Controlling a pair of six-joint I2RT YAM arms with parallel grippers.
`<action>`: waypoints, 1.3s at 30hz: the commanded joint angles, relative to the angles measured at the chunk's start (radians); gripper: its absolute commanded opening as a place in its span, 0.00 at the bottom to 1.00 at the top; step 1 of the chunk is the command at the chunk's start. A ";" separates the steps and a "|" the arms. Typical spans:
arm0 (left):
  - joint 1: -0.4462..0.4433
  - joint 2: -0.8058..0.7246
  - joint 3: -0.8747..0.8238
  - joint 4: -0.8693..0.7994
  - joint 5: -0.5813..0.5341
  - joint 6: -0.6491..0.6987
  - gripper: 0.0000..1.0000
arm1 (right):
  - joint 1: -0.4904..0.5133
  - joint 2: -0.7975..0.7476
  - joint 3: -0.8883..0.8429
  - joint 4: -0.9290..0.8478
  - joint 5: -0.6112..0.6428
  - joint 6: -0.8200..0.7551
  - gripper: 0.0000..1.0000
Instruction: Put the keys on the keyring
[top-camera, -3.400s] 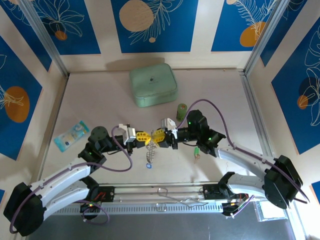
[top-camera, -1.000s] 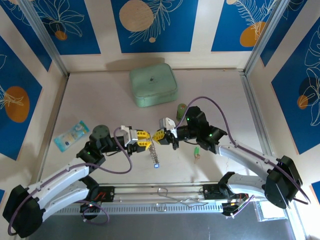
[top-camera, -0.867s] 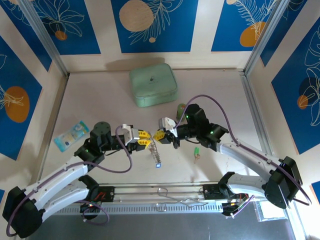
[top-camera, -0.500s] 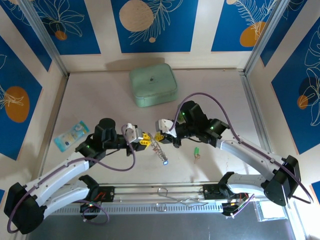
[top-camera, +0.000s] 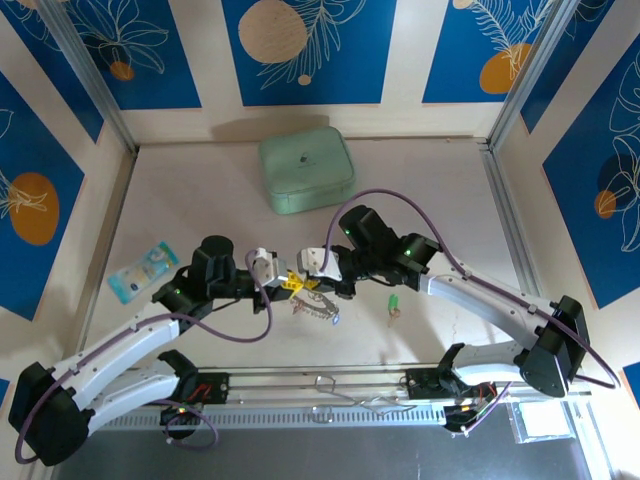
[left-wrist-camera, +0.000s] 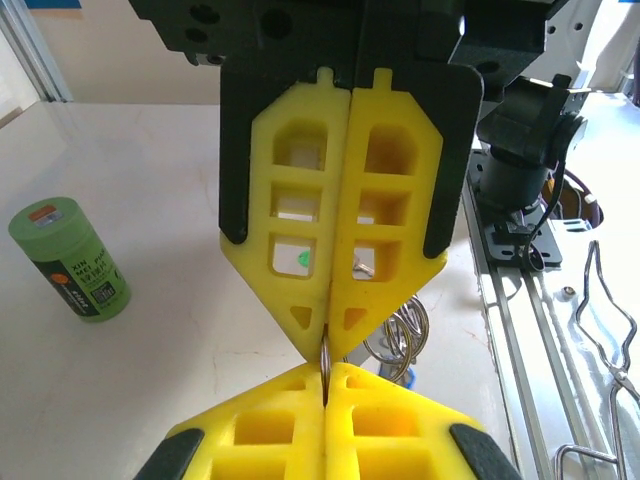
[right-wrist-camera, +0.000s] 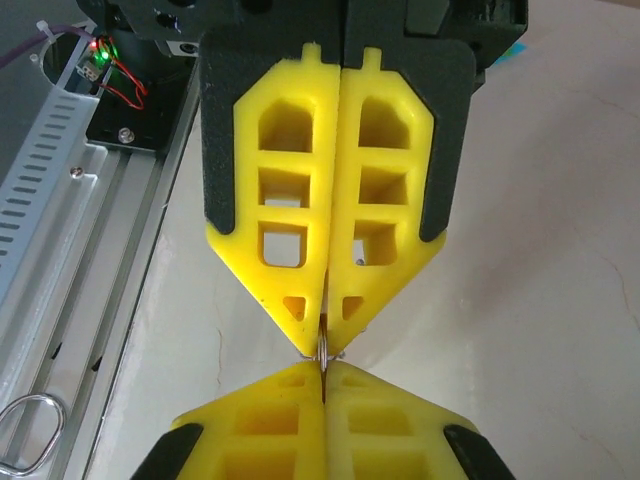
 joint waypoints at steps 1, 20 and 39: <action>-0.008 -0.002 0.038 -0.030 0.011 0.043 0.00 | 0.004 -0.017 0.039 0.015 -0.049 0.002 0.00; -0.009 -0.095 -0.234 0.663 -0.029 -0.209 0.00 | -0.259 -0.155 -0.357 0.569 -0.428 0.342 0.35; -0.009 -0.062 -0.289 0.859 0.004 -0.321 0.00 | -0.199 -0.127 -0.298 0.629 -0.477 0.349 0.33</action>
